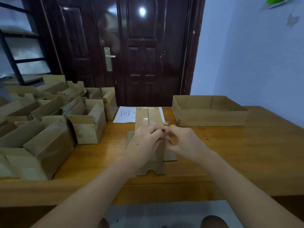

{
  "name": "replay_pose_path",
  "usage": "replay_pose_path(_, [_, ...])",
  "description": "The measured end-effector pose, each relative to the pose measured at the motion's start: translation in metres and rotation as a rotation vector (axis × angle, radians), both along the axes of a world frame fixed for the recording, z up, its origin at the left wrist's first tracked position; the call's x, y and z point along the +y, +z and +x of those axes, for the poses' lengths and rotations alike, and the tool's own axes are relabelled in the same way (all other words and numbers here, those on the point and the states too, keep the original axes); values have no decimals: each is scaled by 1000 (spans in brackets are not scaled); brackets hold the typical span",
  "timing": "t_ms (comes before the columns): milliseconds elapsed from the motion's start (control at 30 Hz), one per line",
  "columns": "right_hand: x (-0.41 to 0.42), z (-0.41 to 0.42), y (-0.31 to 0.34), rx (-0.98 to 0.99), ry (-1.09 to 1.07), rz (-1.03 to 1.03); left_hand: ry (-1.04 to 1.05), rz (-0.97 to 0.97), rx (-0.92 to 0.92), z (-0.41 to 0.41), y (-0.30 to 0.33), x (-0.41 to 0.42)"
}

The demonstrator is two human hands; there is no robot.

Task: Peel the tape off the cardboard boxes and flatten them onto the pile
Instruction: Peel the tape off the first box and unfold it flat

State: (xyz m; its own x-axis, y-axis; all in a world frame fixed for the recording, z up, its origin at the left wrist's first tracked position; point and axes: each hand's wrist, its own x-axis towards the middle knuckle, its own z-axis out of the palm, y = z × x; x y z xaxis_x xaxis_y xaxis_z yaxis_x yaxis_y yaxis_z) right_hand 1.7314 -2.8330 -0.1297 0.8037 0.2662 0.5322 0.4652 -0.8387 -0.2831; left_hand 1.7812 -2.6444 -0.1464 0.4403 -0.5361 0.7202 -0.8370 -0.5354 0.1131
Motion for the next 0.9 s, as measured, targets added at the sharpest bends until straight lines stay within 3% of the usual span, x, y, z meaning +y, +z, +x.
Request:
replay_pose_path(100, [-3, 1, -3, 94, -17, 43, -10, 16, -16, 3, -1, 2])
replay_pose_path(500, [-1, 4, -4, 44, -70, 89, 21, 15, 27, -3, 6, 0])
replay_pose_path(733, [2, 2, 2, 57, -61, 125, 141, -15, 278, -6, 17, -2])
replay_pose_path(900, [3, 4, 6, 59, -32, 181, 183, -26, 304, -6, 27, -3])
